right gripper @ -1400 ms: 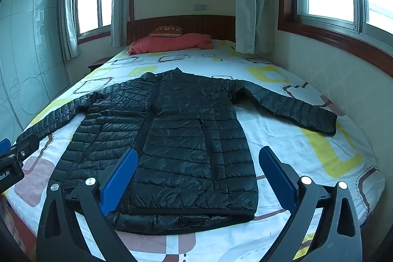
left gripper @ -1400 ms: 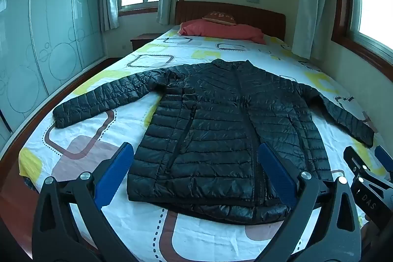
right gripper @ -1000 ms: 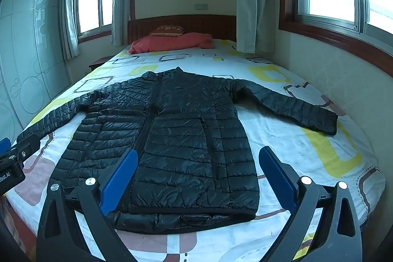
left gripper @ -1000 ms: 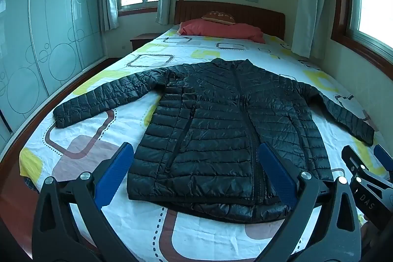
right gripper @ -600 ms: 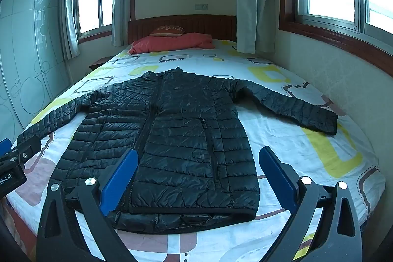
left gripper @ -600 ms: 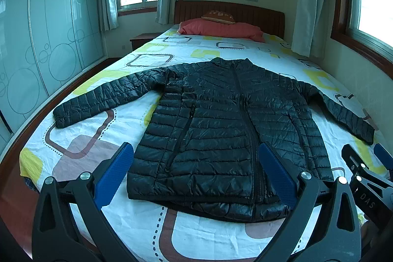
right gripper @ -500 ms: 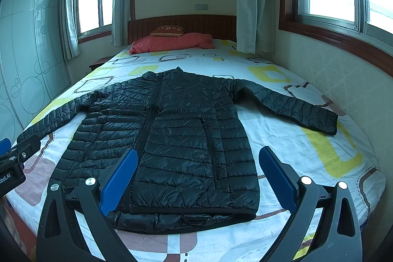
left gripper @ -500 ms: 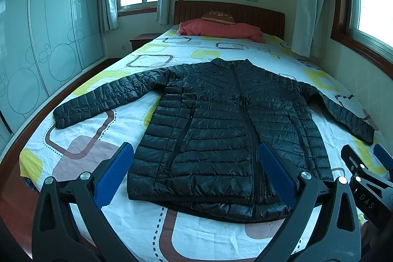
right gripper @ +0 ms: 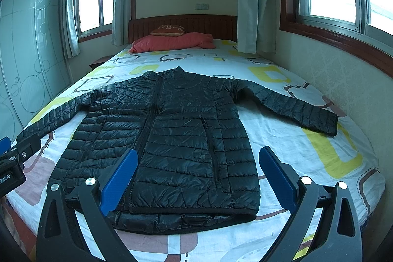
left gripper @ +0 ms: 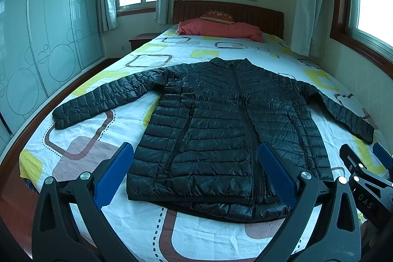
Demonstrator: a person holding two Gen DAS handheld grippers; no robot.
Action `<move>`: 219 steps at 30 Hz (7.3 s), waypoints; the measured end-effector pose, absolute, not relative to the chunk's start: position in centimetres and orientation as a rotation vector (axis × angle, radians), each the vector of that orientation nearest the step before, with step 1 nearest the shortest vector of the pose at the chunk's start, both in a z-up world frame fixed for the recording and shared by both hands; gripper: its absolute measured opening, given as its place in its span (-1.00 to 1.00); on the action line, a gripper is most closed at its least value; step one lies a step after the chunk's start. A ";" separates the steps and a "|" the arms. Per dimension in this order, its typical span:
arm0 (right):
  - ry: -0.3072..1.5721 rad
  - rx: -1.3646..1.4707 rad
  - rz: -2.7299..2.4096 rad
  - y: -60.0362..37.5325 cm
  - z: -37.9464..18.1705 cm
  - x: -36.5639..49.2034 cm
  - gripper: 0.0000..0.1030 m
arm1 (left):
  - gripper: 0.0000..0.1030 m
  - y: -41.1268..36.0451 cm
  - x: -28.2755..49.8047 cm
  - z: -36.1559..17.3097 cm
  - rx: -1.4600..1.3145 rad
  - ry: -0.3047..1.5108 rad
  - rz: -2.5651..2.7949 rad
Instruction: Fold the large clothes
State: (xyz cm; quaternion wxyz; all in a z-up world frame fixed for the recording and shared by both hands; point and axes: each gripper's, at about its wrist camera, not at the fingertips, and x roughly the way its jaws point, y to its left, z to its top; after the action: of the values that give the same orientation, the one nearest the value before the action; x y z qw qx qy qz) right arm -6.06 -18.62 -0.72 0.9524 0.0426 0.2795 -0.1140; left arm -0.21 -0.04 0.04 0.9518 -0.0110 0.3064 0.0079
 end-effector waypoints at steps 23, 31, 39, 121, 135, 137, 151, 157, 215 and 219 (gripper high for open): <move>0.568 0.083 -0.233 -18.4 -1.0 -5.9 0.90 | 0.96 -0.3 -0.3 -0.3 -0.020 0.630 0.015; 0.569 0.083 -0.232 -18.4 -1.0 -5.9 0.90 | 0.96 -0.3 -0.3 -0.3 -0.021 0.632 0.014; 0.570 0.082 -0.232 -18.3 -1.0 -5.9 0.90 | 0.96 -0.3 -0.2 -0.3 -0.021 0.633 0.014; 0.164 1.227 -0.667 -58.9 -17.3 2.2 0.37 | 0.81 22.0 16.4 -17.1 -0.380 0.839 0.548; 0.195 1.155 -0.750 -62.5 -16.5 4.0 -0.78 | 0.83 22.2 16.6 -17.4 -0.377 0.830 0.546; 0.202 1.084 -0.717 -61.4 -14.6 5.3 -0.79 | 0.83 22.4 16.7 -17.4 -0.390 0.822 0.544; 0.346 0.704 -0.287 -42.4 -4.3 19.8 -0.79 | 0.95 21.7 18.0 -18.1 -0.318 0.862 0.558; 0.503 0.590 -0.159 -33.1 -5.6 27.0 -0.79 | 0.95 21.9 17.7 -18.1 -0.323 0.846 0.554; 0.893 0.356 -0.240 -38.0 -12.7 37.8 -0.51 | 0.95 24.5 16.9 -18.0 -0.338 0.813 0.671; 0.796 0.262 -0.273 -37.7 -9.8 39.8 -0.50 | 0.96 24.3 17.0 -18.0 -0.327 0.816 0.678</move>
State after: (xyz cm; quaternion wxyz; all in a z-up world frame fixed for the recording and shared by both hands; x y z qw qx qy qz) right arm 39.77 -37.68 -9.82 0.9044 0.1267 0.3854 -0.1321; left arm 17.03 24.34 -18.03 0.8499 -0.1552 0.3874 0.3217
